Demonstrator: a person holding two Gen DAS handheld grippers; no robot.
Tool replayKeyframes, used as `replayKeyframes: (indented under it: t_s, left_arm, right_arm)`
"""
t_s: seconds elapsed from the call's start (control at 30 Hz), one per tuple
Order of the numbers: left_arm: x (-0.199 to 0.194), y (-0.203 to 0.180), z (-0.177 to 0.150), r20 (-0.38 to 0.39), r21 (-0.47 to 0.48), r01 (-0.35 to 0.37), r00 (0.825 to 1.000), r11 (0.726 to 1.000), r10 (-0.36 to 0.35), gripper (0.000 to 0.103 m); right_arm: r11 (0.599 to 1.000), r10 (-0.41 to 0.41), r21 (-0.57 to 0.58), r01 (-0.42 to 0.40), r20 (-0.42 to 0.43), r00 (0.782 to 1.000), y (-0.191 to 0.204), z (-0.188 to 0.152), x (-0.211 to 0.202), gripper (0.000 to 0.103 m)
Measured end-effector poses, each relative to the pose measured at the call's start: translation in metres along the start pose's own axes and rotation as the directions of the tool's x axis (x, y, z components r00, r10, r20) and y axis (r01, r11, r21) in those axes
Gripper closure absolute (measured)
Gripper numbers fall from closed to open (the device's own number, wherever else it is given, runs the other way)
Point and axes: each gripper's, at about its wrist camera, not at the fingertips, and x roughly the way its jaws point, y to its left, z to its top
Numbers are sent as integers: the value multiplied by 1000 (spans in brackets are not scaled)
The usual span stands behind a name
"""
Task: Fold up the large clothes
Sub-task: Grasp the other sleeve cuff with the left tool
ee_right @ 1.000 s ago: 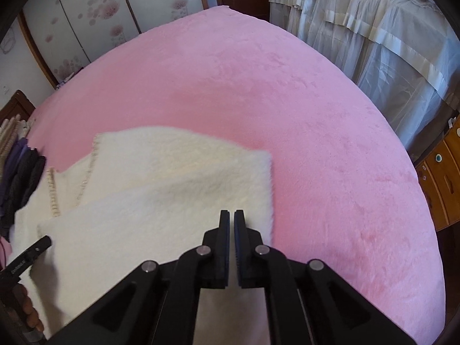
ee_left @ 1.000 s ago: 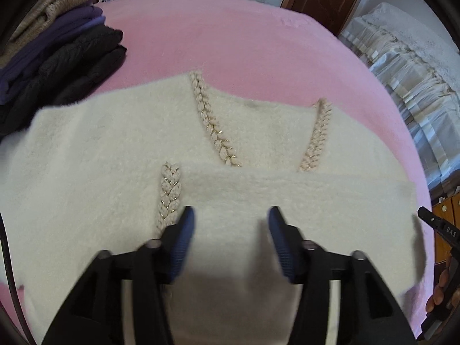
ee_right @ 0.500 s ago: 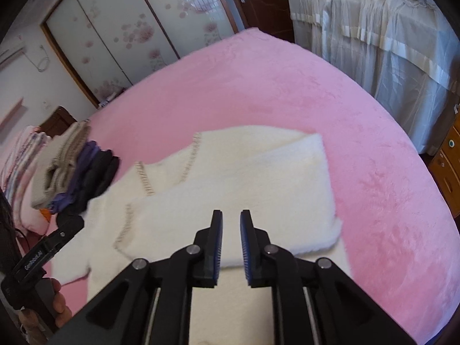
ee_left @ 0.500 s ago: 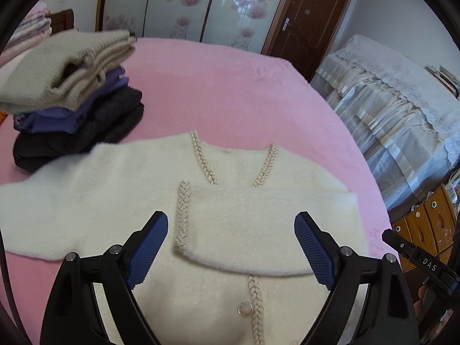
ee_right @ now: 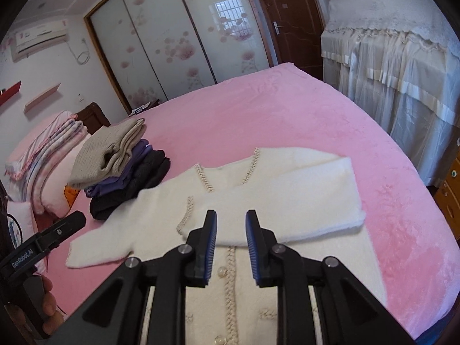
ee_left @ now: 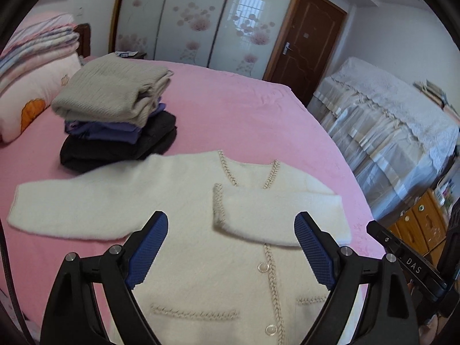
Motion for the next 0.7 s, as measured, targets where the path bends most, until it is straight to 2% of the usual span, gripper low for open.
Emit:
replayKeyframes:
  t_s: [0.3,0.47,0.6,0.7]
  left_arm:
    - [-35,87,-25,41,-46,-100,994,994,102,14]
    - [-39,157,-40,30,-153,-80,996,985,86,14]
    - [-29,214,-53,13,-235,-120,992,965,126,14]
    - [-15,256,-62,-10,-319,-124,992,940,127,14]
  right_arm:
    - [992,24,-123,-17,55,998,93,-17,-24,82]
    - [981,20,-192,-6,68,997,150,-34,-14,82]
    - [972,8,-236,4,51,999,190,-49,8,82]
    - [967,15,-254,-12,13,1000,215,-60,31,82]
